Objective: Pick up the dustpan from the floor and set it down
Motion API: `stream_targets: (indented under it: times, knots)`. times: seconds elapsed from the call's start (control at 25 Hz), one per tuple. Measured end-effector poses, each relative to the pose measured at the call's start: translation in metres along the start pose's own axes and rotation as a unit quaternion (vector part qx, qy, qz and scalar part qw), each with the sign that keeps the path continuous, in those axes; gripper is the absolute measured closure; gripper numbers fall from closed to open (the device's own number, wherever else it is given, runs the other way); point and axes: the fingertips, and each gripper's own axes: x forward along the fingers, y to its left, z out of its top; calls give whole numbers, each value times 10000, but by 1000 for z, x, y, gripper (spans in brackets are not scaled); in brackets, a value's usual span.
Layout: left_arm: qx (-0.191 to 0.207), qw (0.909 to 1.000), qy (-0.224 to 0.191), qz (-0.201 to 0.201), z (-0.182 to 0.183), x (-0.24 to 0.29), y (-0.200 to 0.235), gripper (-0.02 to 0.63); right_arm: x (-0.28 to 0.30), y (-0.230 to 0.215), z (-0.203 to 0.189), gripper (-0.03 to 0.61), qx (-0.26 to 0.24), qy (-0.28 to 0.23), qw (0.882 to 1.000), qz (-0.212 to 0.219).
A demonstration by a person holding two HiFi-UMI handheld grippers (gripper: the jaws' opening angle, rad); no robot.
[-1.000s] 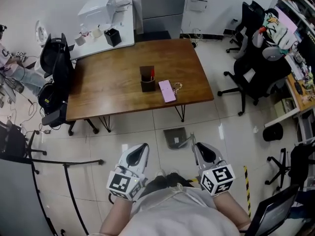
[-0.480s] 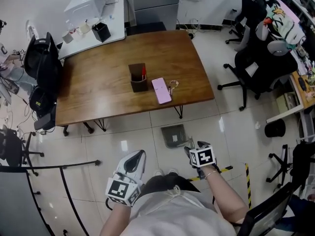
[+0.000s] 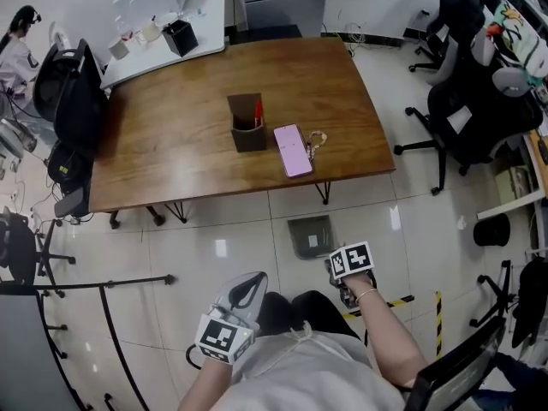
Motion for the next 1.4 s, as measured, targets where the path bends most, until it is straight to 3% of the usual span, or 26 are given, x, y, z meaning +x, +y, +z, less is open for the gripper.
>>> stream_targets:
  times: [0.2,0.48,0.72,1.04,1.24,1.4]
  knots:
    - [-127,9999,-9,-5,21,-19,2,598,-24,5,-8,555,111,-137,9997,-138]
    - [-109,9999,-9,-108,73,-55,-15,598,-118,49,-26,569,183,-283,9994,37]
    - [24,9997,-240,31,82,-88,-40,598,-175,69,-65,569,87,-845,9963,122]
    - [254,9973,-609,328,68,-132,-133,598,-233,77,-135,571,-359,-1339,9891,488]
    - [397,9946,-852,443,58,-161,-193,598,-251,75,-180,572,-656,-1328,9873,572]
    - [372,9930,-1043,414,56,-184,-217,598,-260,77,-208,573,-729,-1317,9873,503]
